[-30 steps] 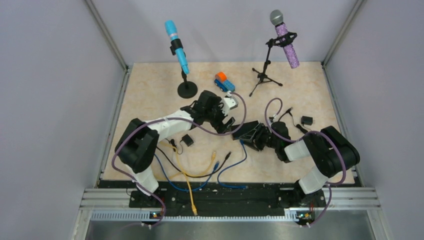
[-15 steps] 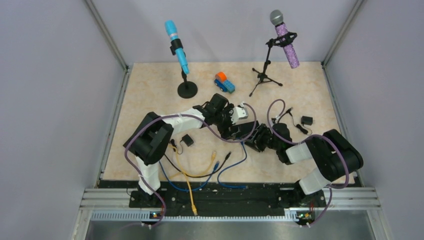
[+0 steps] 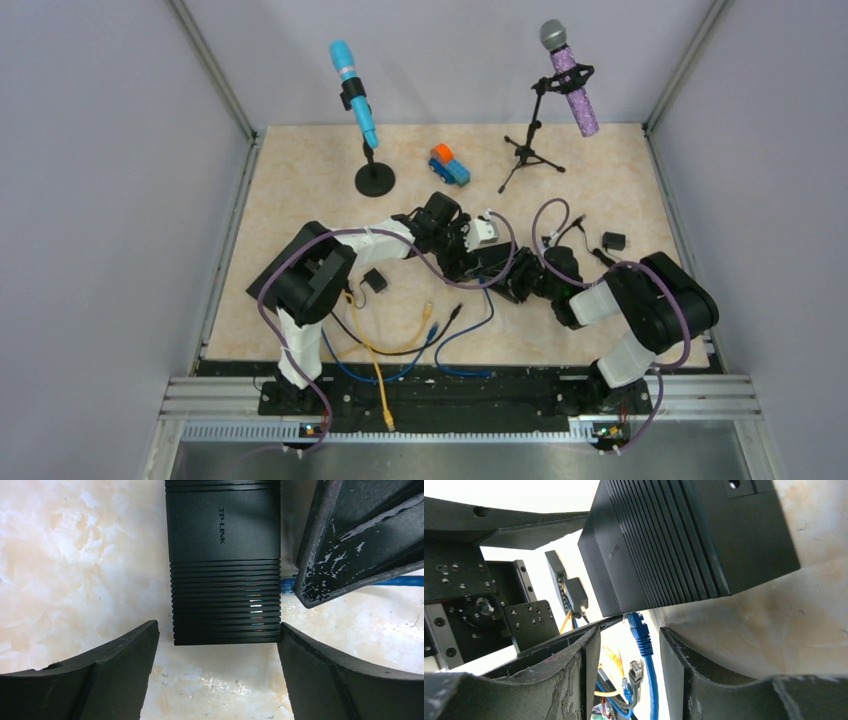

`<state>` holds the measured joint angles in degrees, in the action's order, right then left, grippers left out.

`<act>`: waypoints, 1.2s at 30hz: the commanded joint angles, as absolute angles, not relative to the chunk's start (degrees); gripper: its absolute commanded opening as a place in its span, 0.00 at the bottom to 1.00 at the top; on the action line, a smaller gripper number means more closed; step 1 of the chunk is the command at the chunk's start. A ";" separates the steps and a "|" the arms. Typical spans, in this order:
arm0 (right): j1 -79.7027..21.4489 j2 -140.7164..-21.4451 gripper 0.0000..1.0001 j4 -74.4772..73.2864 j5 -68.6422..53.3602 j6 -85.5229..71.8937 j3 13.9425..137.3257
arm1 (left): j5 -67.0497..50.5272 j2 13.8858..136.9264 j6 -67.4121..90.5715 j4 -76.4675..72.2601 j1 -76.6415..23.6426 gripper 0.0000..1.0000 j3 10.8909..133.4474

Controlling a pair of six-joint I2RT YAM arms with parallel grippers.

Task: Pull the plug from the switch port
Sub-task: Place the connector at the center of the board, then pull the connector from the switch port.

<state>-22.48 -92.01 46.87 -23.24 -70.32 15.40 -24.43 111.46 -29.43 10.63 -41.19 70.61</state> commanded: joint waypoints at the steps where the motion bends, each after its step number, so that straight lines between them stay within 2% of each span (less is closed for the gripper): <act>1: -23.29 -93.47 0.47 45.17 -22.00 -69.47 15.22 | -24.78 113.14 -28.38 9.47 -41.31 0.89 70.96; 6: -23.31 -94.77 0.44 46.13 -22.02 -70.31 15.23 | -24.69 113.38 -27.79 10.45 -41.31 0.79 70.39; 13: -23.32 -98.33 0.41 50.77 -22.49 -72.32 15.02 | -24.72 113.09 -27.03 11.10 -41.69 0.75 69.70; 14: -23.23 -99.01 0.41 51.99 -22.56 -72.85 14.90 | -24.66 112.96 -27.03 11.04 -41.81 0.76 69.63; 17: -23.21 -100.76 0.41 55.82 -22.31 -74.99 13.96 | -24.40 112.68 -27.12 9.97 -42.01 0.86 69.20; 18: -23.26 -101.10 0.41 57.19 -21.80 -75.65 13.46 | -24.44 112.63 -27.38 9.87 -42.01 0.95 69.37; 19: -23.25 -101.35 0.41 58.49 -21.29 -76.39 12.65 | -24.45 112.59 -27.49 9.66 -42.01 0.98 69.58; 23: -23.25 -100.39 0.42 60.38 -19.00 -77.68 9.77 | -25.82 113.21 -28.16 8.86 -42.06 0.99 70.85; 30: -23.22 -97.11 0.41 54.72 -17.98 -75.76 10.55 | -25.67 114.89 -28.48 10.92 -42.11 0.81 71.45; 36: -23.23 -99.65 0.42 56.69 -19.13 -76.98 12.73 | -25.91 114.80 -27.55 11.47 -42.10 0.63 70.56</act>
<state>-22.50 -97.54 60.03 -21.04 -78.13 11.20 -24.58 113.12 -28.62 9.61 -41.87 71.20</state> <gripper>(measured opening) 0.414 0.705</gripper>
